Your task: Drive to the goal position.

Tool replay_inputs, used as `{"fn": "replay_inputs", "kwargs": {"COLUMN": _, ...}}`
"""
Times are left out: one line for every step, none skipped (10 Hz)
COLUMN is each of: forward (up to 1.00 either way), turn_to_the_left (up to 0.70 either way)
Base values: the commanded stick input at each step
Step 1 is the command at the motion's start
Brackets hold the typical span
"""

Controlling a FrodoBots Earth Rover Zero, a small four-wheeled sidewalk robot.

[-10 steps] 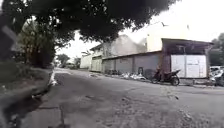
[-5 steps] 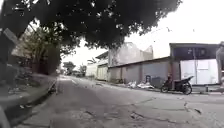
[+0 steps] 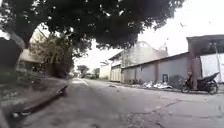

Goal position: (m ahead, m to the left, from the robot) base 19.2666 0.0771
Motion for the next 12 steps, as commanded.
{"fn": "replay_inputs", "kwargs": {"forward": 1.0, "turn_to_the_left": 0.02}}
{"fn": "replay_inputs", "kwargs": {"forward": 1.0, "turn_to_the_left": 0.02}}
{"fn": "replay_inputs", "kwargs": {"forward": 1.0, "turn_to_the_left": 0.02}}
{"fn": "replay_inputs", "kwargs": {"forward": 1.0, "turn_to_the_left": 0.02}}
{"fn": "replay_inputs", "kwargs": {"forward": 1.0, "turn_to_the_left": 0.03}}
{"fn": "replay_inputs", "kwargs": {"forward": 1.0, "turn_to_the_left": 0.03}}
{"fn": "replay_inputs", "kwargs": {"forward": 1.0, "turn_to_the_left": 0.01}}
{"fn": "replay_inputs", "kwargs": {"forward": 1.0, "turn_to_the_left": 0.0}}
{"fn": "replay_inputs", "kwargs": {"forward": 1.0, "turn_to_the_left": 0.0}}
{"fn": "replay_inputs", "kwargs": {"forward": 1.0, "turn_to_the_left": -0.01}}
{"fn": "replay_inputs", "kwargs": {"forward": 1.0, "turn_to_the_left": -0.04}}
{"fn": "replay_inputs", "kwargs": {"forward": 1.0, "turn_to_the_left": -0.4}}
